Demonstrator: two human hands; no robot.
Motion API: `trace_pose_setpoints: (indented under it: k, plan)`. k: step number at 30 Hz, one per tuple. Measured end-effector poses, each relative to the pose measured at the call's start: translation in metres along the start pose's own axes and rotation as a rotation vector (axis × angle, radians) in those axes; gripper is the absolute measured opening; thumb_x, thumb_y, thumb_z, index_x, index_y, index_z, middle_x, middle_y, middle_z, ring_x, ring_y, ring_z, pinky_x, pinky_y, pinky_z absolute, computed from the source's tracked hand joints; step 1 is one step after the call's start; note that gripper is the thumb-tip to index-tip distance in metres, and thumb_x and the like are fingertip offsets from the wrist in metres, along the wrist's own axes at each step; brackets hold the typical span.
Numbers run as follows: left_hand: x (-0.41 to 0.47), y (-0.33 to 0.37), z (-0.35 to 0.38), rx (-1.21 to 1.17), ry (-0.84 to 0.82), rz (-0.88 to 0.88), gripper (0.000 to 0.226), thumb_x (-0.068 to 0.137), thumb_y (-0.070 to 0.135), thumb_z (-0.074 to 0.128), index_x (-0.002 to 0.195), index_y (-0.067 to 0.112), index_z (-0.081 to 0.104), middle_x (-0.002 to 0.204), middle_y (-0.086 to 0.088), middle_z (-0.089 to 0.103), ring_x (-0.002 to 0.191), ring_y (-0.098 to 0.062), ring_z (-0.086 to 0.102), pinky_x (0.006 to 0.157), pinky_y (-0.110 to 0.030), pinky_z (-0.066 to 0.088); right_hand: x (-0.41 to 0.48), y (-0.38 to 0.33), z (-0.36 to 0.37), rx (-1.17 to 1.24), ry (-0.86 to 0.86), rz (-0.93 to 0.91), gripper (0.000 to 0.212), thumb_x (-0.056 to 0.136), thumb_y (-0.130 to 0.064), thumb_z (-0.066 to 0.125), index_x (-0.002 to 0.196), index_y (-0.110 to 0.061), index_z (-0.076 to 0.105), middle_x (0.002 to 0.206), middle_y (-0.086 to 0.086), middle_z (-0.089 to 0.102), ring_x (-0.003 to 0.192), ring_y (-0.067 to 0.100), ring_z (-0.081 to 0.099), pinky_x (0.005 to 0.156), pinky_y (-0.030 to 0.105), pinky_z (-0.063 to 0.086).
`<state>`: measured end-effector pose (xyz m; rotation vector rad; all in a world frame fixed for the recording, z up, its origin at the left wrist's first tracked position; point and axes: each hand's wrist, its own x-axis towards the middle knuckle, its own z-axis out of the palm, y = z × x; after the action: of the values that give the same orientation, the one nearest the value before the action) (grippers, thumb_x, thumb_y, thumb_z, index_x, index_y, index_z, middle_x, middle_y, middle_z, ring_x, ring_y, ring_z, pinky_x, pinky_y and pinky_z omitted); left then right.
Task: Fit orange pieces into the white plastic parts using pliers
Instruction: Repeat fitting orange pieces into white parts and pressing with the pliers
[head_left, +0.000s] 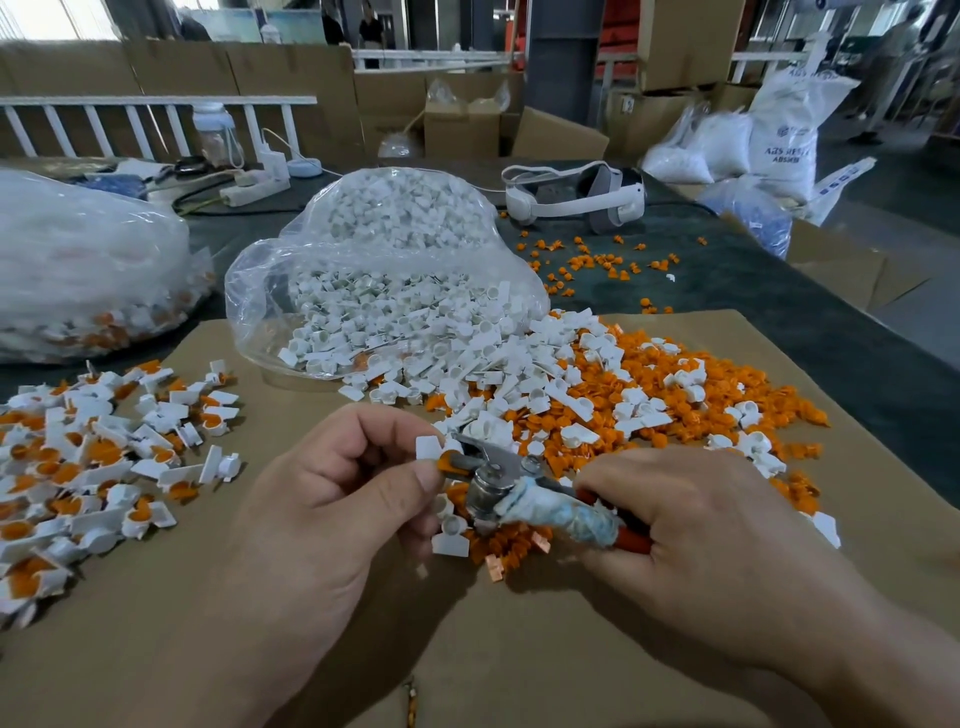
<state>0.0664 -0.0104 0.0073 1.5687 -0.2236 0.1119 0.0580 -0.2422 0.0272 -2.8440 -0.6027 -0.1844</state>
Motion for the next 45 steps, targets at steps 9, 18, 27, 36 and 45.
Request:
trace_pose_setpoints:
  k: [9,18,27,36,45]
  plan:
    - [0.001,-0.009,0.001,0.230,0.114,-0.177,0.009,0.068,0.036,0.070,0.066,0.028,0.068,0.068,-0.002,0.073,0.062,-0.022,0.067,0.065,-0.045,0.053,0.012,0.010,0.010,-0.260,0.014,0.113,0.074,0.073,-0.084,0.020,0.113,-0.034,0.056,0.091,-0.016,0.058,0.085,0.012,0.051,0.080,0.037,0.039]
    - [-0.003,-0.009,0.010,-0.008,-0.083,-0.224,0.032,0.052,0.025,0.097,0.071,0.019,0.071,0.075,-0.014,0.075,0.061,-0.021,0.072,0.054,-0.020,0.054,0.009,0.006,0.009,-0.189,0.002,0.091,0.076,0.075,-0.080,0.021,0.129,-0.032,0.046,0.120,-0.011,0.048,0.116,0.015,0.042,0.100,0.039,0.031]
    - [-0.007,-0.017,0.016,0.083,-0.140,-0.077,0.055,0.048,0.055,0.091,0.095,0.030,0.076,0.074,-0.006,0.072,0.063,-0.022,0.067,0.058,-0.026,0.057,0.004,-0.025,0.002,0.051,0.174,-0.239,0.019,0.093,-0.028,0.049,0.094,-0.018,0.065,0.085,-0.005,0.061,0.078,0.012,0.054,0.070,0.029,0.044]
    - [-0.011,-0.018,0.018,0.046,-0.171,-0.002,0.053,0.053,0.064,0.089,0.090,0.030,0.073,0.071,-0.001,0.071,0.059,-0.017,0.066,0.055,-0.025,0.055,0.001,-0.026,0.000,-0.018,0.122,-0.236,0.013,0.095,-0.023,0.057,0.105,-0.018,0.064,0.095,-0.003,0.060,0.085,0.012,0.050,0.068,0.028,0.044]
    - [-0.015,-0.009,0.014,0.398,-0.117,0.245,0.047,0.066,0.081,0.068,0.102,0.051,0.063,0.077,0.014,0.068,0.061,-0.005,0.065,0.053,-0.016,0.051,-0.001,-0.029,-0.004,0.282,0.076,-0.156,0.024,0.096,-0.046,0.034,0.087,-0.035,0.052,0.076,-0.020,0.046,0.074,0.000,0.046,0.062,0.016,0.033]
